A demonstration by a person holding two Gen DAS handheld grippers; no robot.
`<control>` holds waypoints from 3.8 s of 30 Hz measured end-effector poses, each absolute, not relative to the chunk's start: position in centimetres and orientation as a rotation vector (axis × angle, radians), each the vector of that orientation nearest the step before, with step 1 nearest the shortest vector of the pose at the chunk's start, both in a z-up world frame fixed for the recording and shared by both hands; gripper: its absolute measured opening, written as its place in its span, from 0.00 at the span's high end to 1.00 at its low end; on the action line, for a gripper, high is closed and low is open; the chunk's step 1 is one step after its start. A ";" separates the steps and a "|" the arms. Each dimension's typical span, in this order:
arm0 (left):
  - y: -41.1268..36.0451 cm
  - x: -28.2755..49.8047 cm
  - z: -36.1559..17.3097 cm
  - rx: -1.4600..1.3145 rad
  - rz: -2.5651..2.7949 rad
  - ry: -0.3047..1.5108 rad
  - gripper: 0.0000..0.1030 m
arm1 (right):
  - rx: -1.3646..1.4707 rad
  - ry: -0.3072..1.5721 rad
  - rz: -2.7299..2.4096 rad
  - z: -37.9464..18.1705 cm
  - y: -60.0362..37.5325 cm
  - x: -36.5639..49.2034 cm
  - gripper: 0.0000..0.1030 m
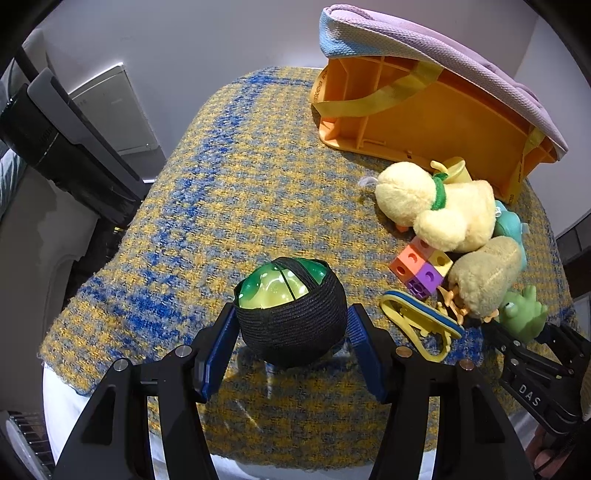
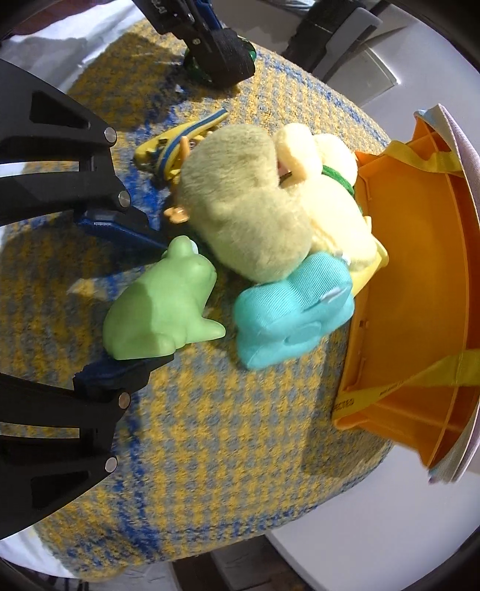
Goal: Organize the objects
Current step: 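Lift the ball with the left gripper while the right gripper grasps the green frog, then carry the ball and the frog with both grippers over the pink-lined crate, then open both grippers to drop the ball and frog into the crate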
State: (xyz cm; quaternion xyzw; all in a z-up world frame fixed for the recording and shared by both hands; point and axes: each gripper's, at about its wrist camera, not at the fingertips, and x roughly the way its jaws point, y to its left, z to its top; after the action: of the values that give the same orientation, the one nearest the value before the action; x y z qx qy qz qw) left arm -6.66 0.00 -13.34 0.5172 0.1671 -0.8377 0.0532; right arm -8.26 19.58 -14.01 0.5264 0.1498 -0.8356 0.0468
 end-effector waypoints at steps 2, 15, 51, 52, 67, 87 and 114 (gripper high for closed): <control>0.3 -6.5 -13.0 1.574 -2.553 0.511 0.43 | 1.603 0.437 -2.553 -13.5 20.2 -7.7 0.49; 2.0 -6.2 -9.2 1.505 -2.616 0.467 0.43 | 1.482 0.410 -2.628 -9.6 20.6 -6.7 0.49; 0.2 -12.8 2.7 1.211 -2.802 0.442 0.43 | 1.057 0.474 -2.739 4.2 17.0 -10.5 0.49; 0.1 -13.2 3.0 1.204 -2.807 0.440 0.43 | 1.043 0.473 -2.744 4.7 16.9 -10.8 0.49; -1.3 -19.3 4.9 1.180 -2.885 0.409 0.42 | 0.983 0.481 -2.745 7.5 15.1 -16.6 0.49; -1.6 -24.3 5.0 1.192 -2.888 0.380 0.23 | 1.023 0.493 -2.719 7.1 14.2 -22.7 0.45; -2.7 -18.0 7.1 1.112 -2.818 0.429 0.08 | 0.933 0.467 -2.781 9.5 15.7 -17.4 0.13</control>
State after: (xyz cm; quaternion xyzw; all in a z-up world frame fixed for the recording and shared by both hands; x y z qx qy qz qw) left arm -17.95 -2.72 7.06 0.3632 0.1401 -0.9202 0.0408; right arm -17.41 15.67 9.48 0.3129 0.1566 -0.9329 0.0858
